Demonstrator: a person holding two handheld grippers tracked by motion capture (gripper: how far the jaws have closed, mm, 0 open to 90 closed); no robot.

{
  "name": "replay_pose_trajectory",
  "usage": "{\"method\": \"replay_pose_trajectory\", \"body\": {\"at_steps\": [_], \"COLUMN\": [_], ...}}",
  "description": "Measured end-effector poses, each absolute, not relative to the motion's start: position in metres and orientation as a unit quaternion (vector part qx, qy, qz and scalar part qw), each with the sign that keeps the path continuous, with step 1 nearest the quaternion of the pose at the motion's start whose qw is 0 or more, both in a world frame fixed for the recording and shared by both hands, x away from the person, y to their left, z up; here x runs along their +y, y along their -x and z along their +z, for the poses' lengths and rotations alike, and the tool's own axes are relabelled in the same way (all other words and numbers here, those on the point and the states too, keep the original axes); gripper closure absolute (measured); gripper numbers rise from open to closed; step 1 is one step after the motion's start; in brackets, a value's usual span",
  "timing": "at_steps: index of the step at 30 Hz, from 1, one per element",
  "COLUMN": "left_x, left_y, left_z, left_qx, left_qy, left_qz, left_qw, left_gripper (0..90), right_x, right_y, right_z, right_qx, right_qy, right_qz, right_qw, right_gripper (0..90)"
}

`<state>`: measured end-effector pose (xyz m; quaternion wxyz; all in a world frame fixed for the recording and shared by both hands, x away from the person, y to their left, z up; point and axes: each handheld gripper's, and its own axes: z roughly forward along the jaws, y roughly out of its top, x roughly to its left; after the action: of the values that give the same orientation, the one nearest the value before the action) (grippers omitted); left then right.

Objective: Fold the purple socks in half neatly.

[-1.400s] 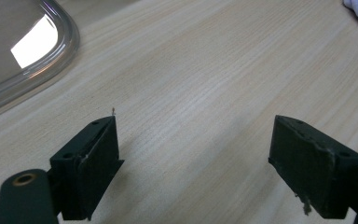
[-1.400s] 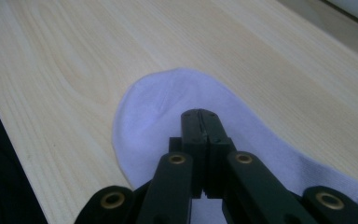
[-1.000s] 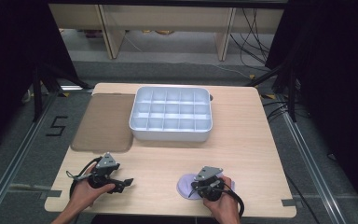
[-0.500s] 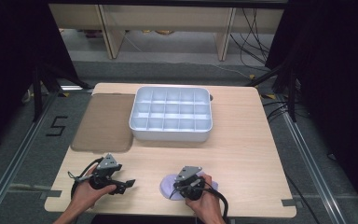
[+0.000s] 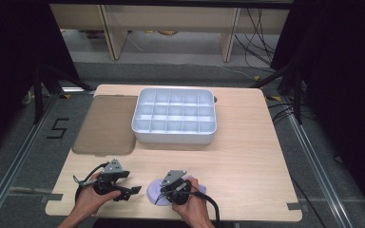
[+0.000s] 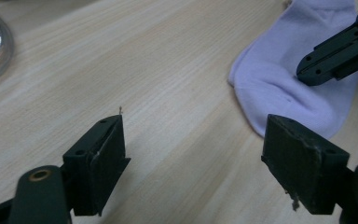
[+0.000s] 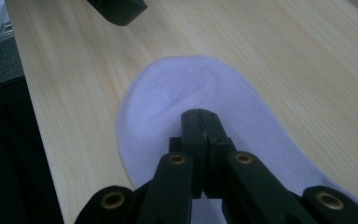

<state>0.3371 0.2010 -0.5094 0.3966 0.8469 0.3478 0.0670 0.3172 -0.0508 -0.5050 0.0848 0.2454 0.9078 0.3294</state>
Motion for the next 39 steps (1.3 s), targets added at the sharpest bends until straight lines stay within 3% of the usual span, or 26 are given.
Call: {"method": "replay_pose_trajectory", "body": {"at_steps": [7, 22, 29, 32, 34, 39], "left_x": [0.195, 0.165, 0.15, 0.149, 0.148, 0.146], "left_y": [-0.333, -0.331, -0.331, -0.332, -0.33, -0.328], "left_z": [-0.509, -0.509, -0.514, -0.511, -0.512, -0.513], "left_qx": [0.345, 0.313, 0.3, 0.282, 0.284, 0.275], "left_qy": [-0.845, -0.856, -0.869, -0.879, -0.877, -0.873], "left_qz": [0.053, 0.047, 0.049, 0.055, 0.061, 0.078], "left_qw": [0.405, 0.41, 0.391, 0.38, 0.383, 0.394], "left_gripper": [26.0, 46.1, 49.1, 54.5, 66.1, 78.5], "right_x": [-0.052, -0.112, -0.119, -0.118, -0.116, -0.115], "right_y": [-0.318, -0.316, -0.316, -0.316, -0.316, -0.315], "right_z": [-0.503, -0.482, -0.481, -0.48, -0.482, -0.483], "right_qx": [0.901, 0.868, 0.864, 0.869, 0.869, 0.871], "right_qy": [-0.25, -0.297, -0.307, -0.302, -0.301, -0.295], "right_qz": [0.345, 0.383, 0.385, 0.378, 0.38, 0.379], "right_qw": [0.079, 0.107, 0.106, 0.103, 0.101, 0.106], "right_gripper": [90.0, 89.2, 88.9, 88.8, 88.6, 88.6]}}
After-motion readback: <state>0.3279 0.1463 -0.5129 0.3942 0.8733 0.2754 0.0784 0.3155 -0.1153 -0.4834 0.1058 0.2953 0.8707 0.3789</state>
